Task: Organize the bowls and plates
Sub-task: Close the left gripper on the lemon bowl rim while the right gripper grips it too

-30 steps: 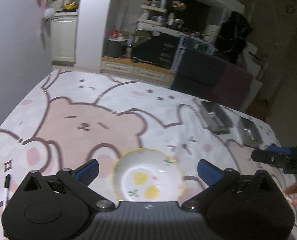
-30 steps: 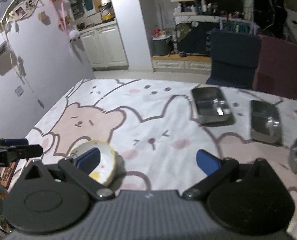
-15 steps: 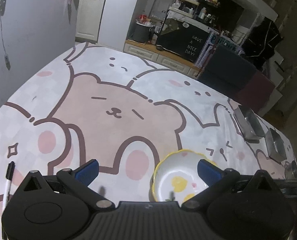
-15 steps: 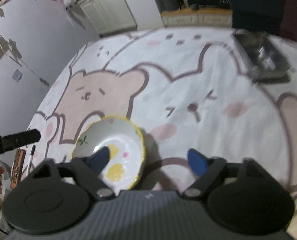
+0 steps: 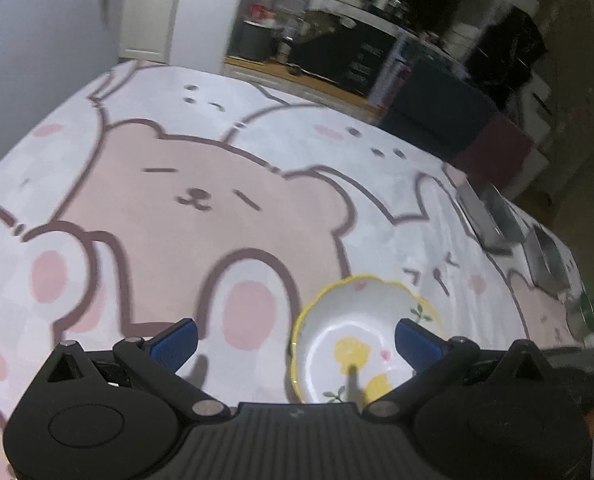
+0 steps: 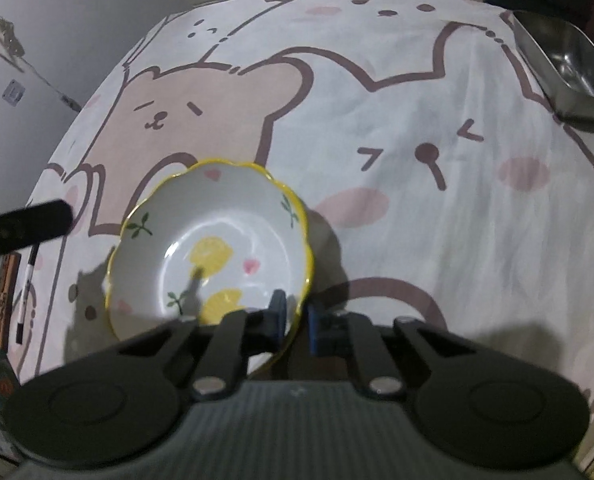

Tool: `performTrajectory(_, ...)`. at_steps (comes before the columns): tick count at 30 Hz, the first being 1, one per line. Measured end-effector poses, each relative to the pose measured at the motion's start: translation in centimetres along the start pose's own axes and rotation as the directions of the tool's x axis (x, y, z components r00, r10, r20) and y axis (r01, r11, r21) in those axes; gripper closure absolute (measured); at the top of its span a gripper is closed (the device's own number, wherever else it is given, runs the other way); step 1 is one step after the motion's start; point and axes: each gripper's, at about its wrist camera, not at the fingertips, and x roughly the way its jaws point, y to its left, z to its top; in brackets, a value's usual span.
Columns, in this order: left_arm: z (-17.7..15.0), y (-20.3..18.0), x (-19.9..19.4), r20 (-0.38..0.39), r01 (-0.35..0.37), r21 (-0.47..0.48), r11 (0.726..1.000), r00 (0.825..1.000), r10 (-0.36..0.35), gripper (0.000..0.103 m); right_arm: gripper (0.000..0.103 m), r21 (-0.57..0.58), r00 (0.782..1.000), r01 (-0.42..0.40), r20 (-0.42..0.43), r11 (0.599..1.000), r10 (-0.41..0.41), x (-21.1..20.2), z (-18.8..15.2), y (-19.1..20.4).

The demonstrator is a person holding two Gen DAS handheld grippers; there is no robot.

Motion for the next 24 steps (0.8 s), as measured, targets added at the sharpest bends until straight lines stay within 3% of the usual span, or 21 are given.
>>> performTrajectory(2, -0.3, -0.5, 0.9, -0.038, 0.009, 0.016, 1.0, 0.999, -0.008, 0.023, 0.092, 0.006, 1.0, -0.002, -0.006, 1.0, 0.003, -0.1, 0.3, -0.5)
performTrajectory(5, -0.7, -1.1, 2.5, -0.104, 0.013, 0.029, 1.0, 0.995, -0.01, 0.039, 0.094, 0.023, 1.0, -0.002, -0.009, 1.0, 0.002, -0.7, 0.3, -1.5)
performTrajectory(9, -1.1, -1.0, 4.1, -0.147, -0.009, 0.024, 1.0, 0.989, 0.012, 0.052, 0.094, 0.033, 1.0, -0.01, -0.008, 0.999, 0.01, -0.9, 0.4, -2.4)
performTrajectory(14, -1.1, -0.6, 5.4, -0.184, -0.018, 0.018, 1.0, 0.983, 0.021, 0.084, 0.094, 0.054, 1.0, -0.026, -0.012, 0.998, 0.027, -0.7, 0.6, -2.9)
performTrajectory(24, -1.3, -1.3, 6.1, -0.204, 0.015, 0.047, 0.999, 0.979, -0.005, 0.088, 0.088, 0.064, 0.999, -0.039, -0.015, 0.997, 0.04, -0.9, 0.4, -3.0)
